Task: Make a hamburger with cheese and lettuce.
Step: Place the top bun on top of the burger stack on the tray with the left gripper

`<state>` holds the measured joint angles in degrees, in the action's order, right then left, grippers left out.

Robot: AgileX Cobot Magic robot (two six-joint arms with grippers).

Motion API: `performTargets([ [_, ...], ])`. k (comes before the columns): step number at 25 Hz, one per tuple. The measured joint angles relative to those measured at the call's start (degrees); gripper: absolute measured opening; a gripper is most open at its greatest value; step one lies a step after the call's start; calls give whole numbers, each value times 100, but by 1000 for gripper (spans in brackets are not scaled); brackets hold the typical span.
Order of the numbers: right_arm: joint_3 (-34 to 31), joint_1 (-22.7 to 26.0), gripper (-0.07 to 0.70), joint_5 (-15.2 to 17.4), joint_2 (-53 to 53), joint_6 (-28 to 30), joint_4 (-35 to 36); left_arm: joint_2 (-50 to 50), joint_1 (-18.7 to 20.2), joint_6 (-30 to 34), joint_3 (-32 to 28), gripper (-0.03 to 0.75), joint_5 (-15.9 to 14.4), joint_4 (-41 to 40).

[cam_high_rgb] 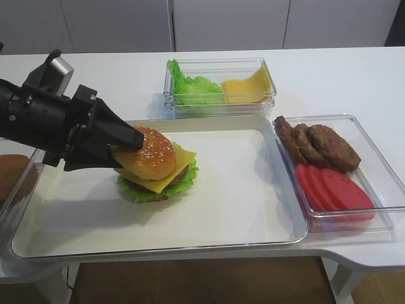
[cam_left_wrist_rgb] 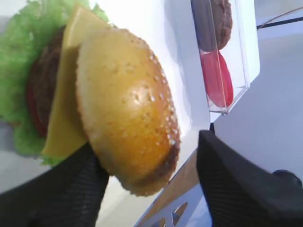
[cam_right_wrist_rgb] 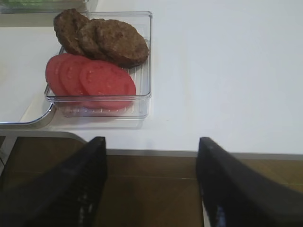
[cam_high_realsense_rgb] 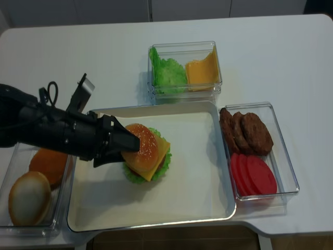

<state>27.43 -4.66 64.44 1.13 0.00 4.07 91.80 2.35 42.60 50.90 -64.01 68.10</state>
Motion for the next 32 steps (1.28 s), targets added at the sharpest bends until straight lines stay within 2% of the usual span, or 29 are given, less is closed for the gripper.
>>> performTargets([
  [6, 0, 0, 450, 0, 0, 0, 0, -12, 56, 2, 0, 431, 292, -51],
  [13, 0, 0, 450, 0, 0, 0, 0, -22, 386, -101, 0, 431, 710, -207],
  [28, 0, 0, 449, 0, 0, 0, 0, -22, 447, -126, 0, 434, 778, -266],
  [32, 0, 0, 450, 0, 0, 0, 0, -22, 447, -126, 0, 487, 755, -301],
])
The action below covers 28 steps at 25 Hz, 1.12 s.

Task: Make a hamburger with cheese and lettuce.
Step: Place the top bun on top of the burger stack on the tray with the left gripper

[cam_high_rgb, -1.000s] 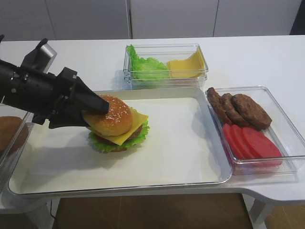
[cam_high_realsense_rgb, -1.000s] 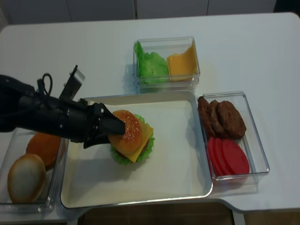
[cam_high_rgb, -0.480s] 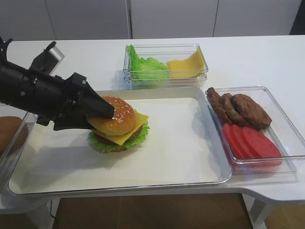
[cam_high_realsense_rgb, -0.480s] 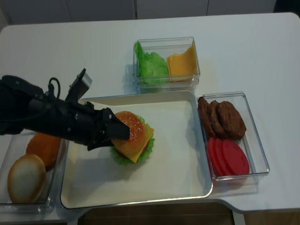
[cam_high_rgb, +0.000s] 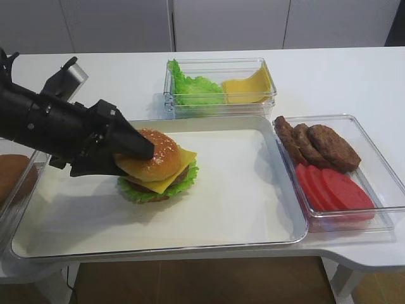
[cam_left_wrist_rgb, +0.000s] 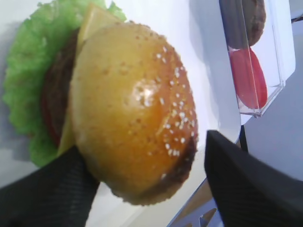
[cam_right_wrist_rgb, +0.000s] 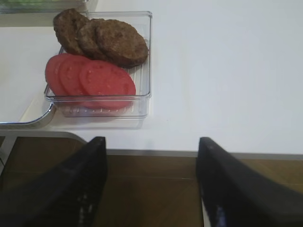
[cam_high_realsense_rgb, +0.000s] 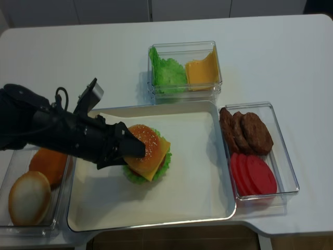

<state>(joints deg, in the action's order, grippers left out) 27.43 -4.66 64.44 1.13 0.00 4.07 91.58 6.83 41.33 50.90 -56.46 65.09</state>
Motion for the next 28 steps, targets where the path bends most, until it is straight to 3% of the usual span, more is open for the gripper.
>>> performTargets([
  [4, 0, 0, 449, 0, 0, 0, 0, 0, 0, 24, 0, 548, -24, 0],
  [17, 0, 0, 450, 0, 0, 0, 0, -239, 0, 398, 0, 634, 3, -66],
  [28, 0, 0, 450, 0, 0, 0, 0, -389, 0, -8, 62, 643, 173, -701],
])
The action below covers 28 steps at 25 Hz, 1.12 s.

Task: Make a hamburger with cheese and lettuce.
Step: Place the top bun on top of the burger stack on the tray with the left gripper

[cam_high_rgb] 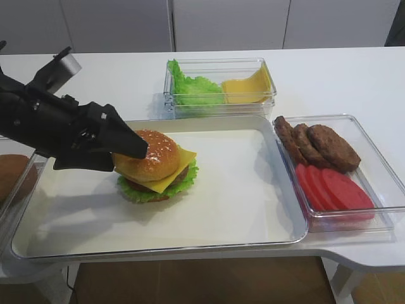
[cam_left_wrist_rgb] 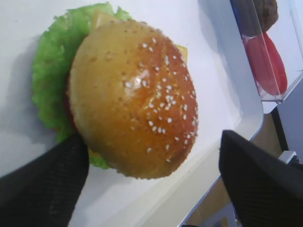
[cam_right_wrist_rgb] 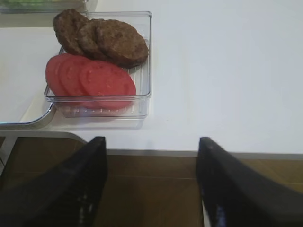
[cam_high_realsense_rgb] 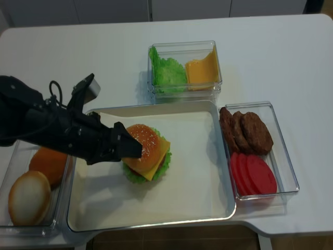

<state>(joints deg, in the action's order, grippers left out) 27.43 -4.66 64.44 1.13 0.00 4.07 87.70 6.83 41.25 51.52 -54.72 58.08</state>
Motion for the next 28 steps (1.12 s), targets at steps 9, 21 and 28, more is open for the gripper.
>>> performTargets([
  [9, 0, 0, 450, 0, 0, 0, 0, 0, 0, -66, 135, 643, 102, -259],
  [21, 0, 0, 450, 0, 0, 0, 0, -8, 0, -144, 158, 643, 528, -359],
  [28, 0, 0, 449, 0, 0, 0, 0, -8, 0, -19, 162, 643, 727, 114],
])
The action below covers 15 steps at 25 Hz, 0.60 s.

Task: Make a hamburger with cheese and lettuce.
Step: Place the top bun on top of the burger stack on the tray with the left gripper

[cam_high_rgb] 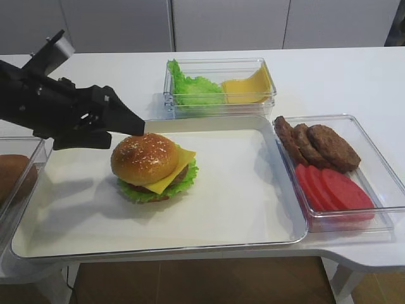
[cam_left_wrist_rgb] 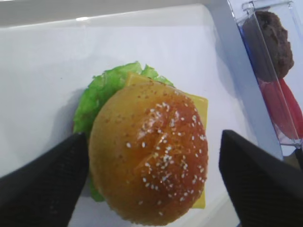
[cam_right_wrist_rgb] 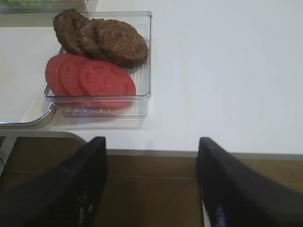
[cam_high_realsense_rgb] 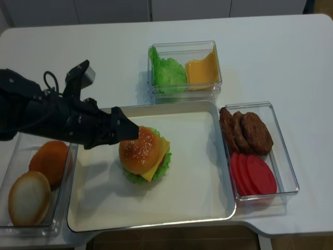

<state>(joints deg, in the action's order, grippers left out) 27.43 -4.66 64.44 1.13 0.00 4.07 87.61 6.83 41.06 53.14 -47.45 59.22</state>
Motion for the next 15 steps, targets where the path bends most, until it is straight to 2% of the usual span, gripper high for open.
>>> performTargets([
  [15, 0, 0, 450, 0, 0, 0, 0, 0, 0, 35, 0, 643, 105, 77],
])
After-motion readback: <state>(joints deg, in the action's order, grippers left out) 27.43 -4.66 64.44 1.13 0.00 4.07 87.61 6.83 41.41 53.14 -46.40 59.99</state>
